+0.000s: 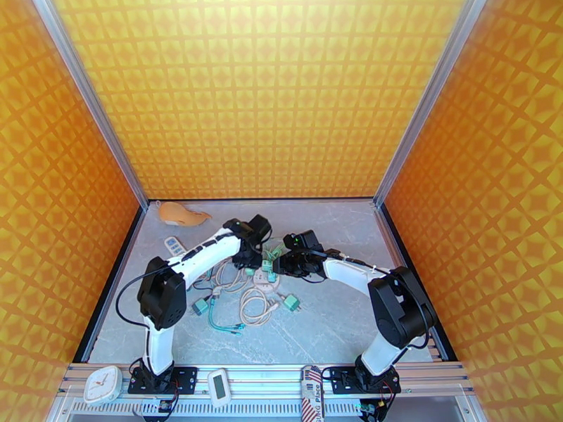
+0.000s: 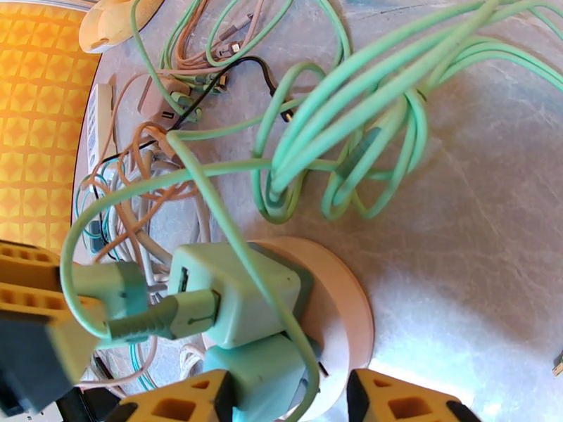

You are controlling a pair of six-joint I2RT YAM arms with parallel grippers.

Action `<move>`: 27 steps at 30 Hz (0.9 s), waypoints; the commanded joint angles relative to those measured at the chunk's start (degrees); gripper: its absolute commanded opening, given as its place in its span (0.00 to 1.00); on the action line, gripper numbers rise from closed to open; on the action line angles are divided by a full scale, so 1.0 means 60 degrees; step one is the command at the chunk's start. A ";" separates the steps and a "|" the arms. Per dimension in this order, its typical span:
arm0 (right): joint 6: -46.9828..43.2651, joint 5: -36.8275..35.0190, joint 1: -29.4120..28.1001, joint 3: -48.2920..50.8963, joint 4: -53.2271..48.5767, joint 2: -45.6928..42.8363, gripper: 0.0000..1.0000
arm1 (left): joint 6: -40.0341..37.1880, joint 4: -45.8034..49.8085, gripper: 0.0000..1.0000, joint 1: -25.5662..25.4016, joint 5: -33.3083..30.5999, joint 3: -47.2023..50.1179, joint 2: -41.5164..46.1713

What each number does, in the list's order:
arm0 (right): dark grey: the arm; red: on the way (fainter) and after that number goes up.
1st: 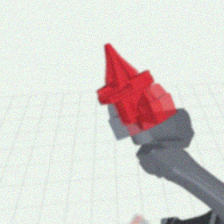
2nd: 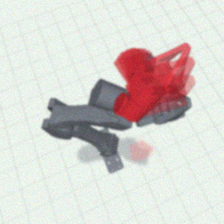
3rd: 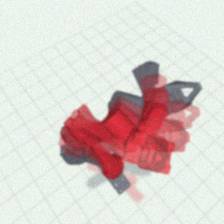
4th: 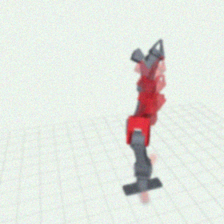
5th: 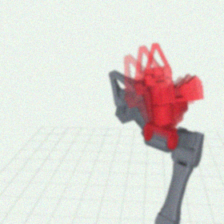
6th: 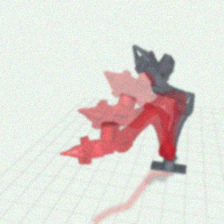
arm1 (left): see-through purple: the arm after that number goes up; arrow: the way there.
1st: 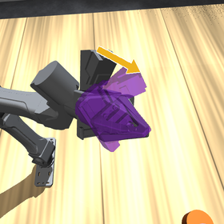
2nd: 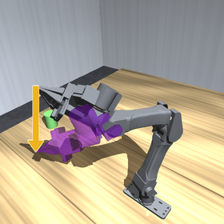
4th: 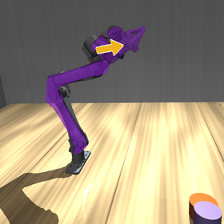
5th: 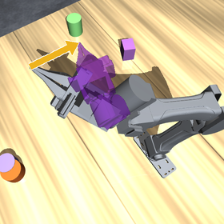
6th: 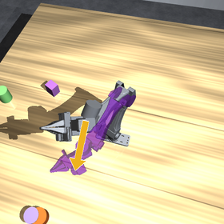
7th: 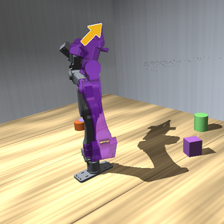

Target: Pull the plug off the socket

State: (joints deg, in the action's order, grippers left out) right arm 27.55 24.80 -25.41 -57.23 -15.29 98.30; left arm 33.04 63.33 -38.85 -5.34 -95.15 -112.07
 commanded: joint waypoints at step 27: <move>-0.0407 -0.1661 -0.0262 0.0716 -0.2261 0.0975 0.47 | 0.1865 -0.0810 0.59 -0.0483 -0.0739 0.3580 0.2043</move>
State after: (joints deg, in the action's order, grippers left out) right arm 27.55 24.45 -25.54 -57.54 -15.62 98.50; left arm 44.34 58.30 -41.65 -9.93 -70.61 -99.74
